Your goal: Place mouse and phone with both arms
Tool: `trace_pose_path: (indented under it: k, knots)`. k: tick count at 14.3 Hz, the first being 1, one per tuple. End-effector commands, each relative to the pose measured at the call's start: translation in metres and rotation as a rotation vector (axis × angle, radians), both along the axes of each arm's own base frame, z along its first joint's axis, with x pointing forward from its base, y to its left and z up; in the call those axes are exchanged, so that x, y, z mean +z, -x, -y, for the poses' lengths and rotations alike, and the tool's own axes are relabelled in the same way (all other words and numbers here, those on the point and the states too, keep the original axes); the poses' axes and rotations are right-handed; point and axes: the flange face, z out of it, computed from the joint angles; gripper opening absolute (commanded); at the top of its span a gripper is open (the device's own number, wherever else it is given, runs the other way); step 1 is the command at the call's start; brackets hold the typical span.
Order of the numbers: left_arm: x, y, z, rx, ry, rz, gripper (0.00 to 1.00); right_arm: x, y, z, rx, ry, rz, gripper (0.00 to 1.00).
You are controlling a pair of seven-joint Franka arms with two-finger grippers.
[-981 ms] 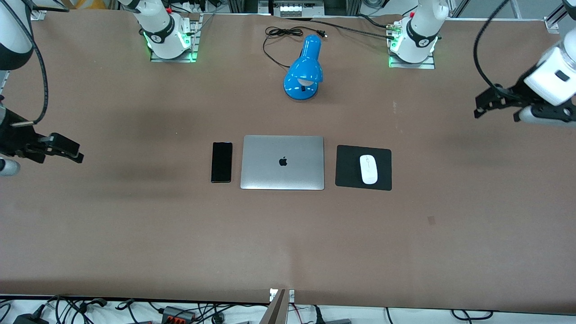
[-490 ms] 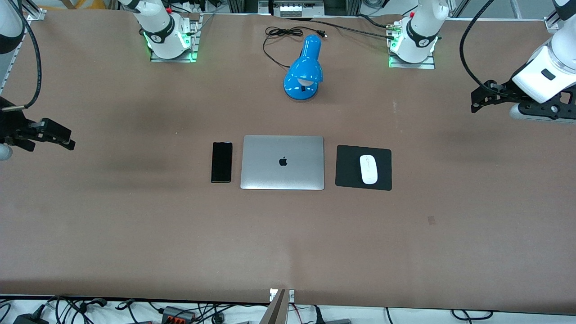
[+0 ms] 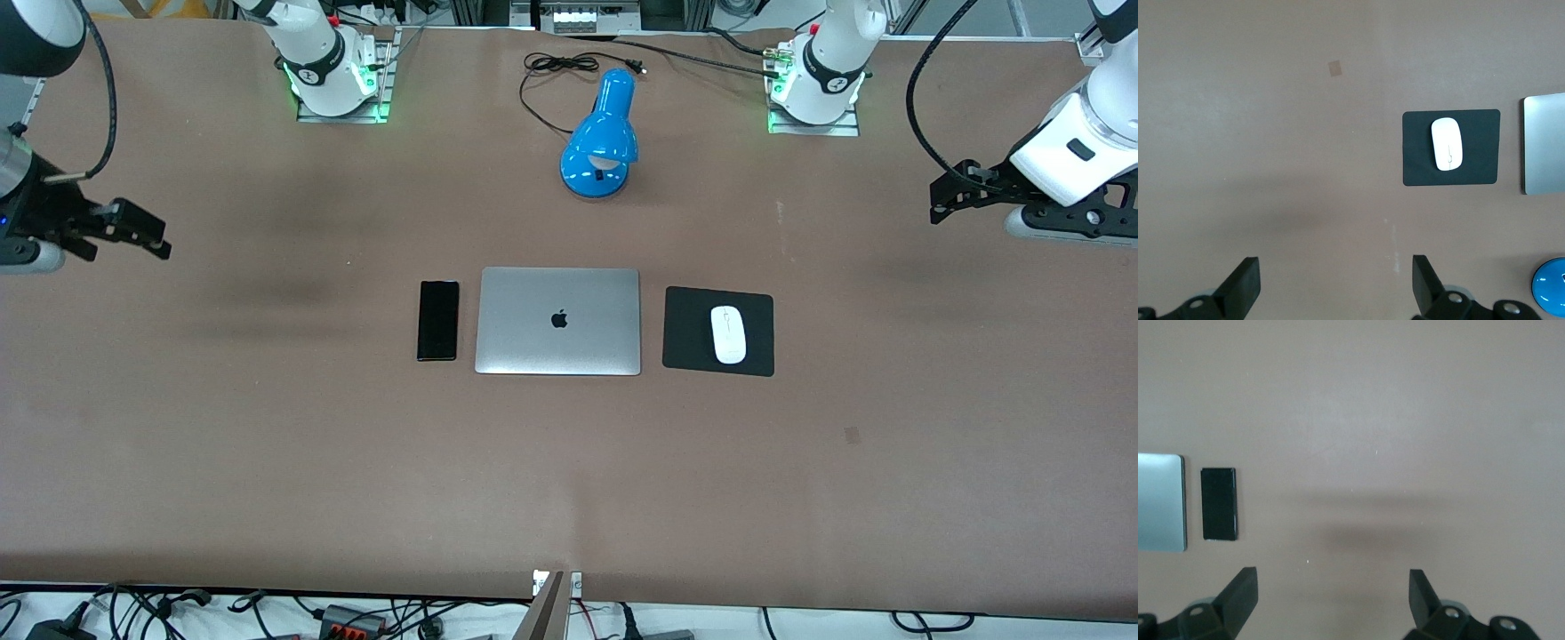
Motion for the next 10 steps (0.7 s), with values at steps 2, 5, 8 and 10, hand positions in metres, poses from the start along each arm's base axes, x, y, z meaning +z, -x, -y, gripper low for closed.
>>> trace_pose_path:
  k: [2, 5, 8, 10]
  knots:
    - [0.004, -0.004, -0.001, -0.012, -0.011, -0.006, 1.00, 0.012, 0.014, -0.004, 0.014, 0.014, 0.022, 1.00]
    - [0.004, -0.004, -0.006, -0.006, -0.011, -0.006, 1.00, 0.017, 0.013, -0.002, 0.005, 0.003, 0.033, 1.00]
    - [0.004, -0.004, -0.005, -0.003, -0.008, -0.006, 1.00, 0.024, 0.013, -0.005, 0.022, 0.013, 0.045, 1.00]
    - [0.004, -0.004, -0.005, -0.003, -0.008, -0.006, 1.00, 0.022, 0.017, -0.004, 0.014, 0.011, 0.014, 1.00]
